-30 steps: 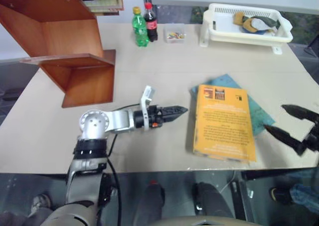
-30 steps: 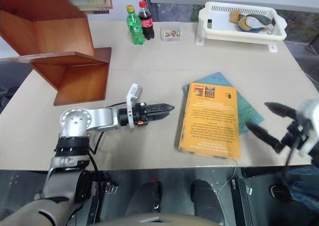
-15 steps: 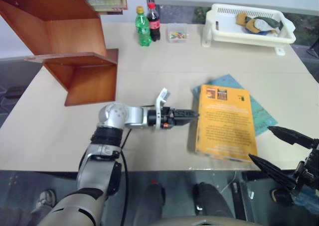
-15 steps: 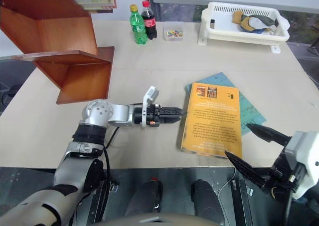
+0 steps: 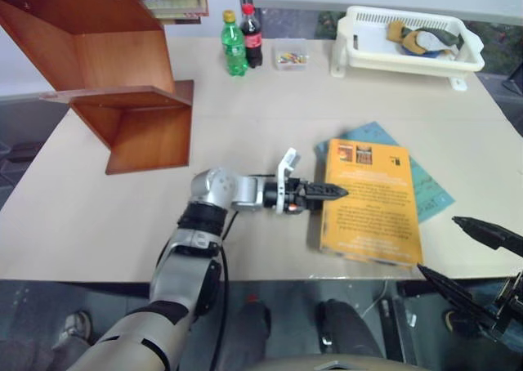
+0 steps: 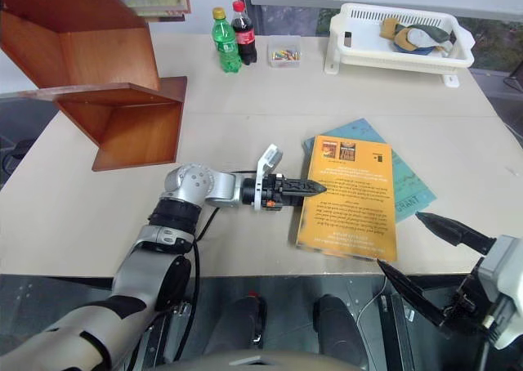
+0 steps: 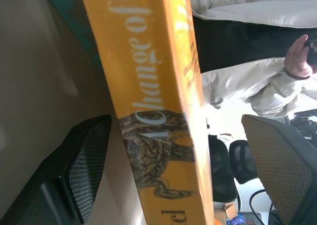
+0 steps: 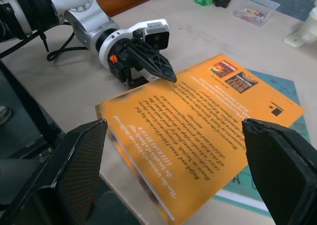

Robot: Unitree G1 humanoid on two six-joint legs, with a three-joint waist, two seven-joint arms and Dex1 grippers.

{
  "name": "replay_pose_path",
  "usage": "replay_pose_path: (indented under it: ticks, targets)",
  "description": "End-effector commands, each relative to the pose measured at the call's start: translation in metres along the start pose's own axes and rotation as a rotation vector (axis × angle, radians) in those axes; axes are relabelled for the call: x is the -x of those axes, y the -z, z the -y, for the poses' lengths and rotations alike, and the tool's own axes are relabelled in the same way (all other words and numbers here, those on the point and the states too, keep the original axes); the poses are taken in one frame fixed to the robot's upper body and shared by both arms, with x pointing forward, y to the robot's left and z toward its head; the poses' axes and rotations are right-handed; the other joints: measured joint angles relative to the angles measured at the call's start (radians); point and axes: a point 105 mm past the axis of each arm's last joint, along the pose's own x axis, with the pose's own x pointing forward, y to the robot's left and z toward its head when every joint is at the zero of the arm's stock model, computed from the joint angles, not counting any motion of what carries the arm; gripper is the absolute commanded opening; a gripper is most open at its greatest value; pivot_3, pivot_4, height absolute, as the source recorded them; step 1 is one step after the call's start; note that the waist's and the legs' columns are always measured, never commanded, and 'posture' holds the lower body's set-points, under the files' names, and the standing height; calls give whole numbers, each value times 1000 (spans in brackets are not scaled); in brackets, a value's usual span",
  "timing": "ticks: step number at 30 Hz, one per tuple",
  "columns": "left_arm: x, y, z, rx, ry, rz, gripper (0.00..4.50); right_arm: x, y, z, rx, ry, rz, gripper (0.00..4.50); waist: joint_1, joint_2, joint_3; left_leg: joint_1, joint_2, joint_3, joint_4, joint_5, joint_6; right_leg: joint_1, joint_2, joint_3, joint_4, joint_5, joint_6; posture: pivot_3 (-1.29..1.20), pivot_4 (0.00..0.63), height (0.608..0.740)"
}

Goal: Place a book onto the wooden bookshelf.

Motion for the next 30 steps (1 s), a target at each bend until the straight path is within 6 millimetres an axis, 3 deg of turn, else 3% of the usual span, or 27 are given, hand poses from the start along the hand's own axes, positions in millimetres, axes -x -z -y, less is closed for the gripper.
replay_pose_path:
  ticks: [1,12,15,20,22,30]
  targets:
    - [-4,-5,7,-19,32,1,4500,1,-8,-3,46,0,24,4471,0,0,0,0,0,0,0,0,0,0,0,0,0,0,0,0,150,740]
    - [-3,-13,3,23,34,24,4500,1,-7,-3,64,32,16,4471,0,0,0,0,0,0,0,0,0,0,0,0,0,0,0,0,150,740]
    - [-4,-14,3,35,44,19,3643,1,-6,-3,69,39,12,4500,0,0,0,0,0,0,0,0,0,0,0,0,0,0,0,0,150,740]
    - [-7,-15,6,55,66,10,1311,2,-5,-3,69,49,9,4500,1,0,0,0,0,0,0,0,0,0,0,0,0,0,0,0,150,740]
    - [-8,-15,6,61,75,3,800,3,-4,-4,69,53,4,4500,1,0,0,0,0,0,0,0,0,0,0,-1,0,0,0,0,150,740]
    - [-7,-16,8,59,92,7,783,2,-2,-5,71,62,0,4500,1,0,0,-1,0,0,0,0,0,0,0,-1,0,0,0,0,150,740]
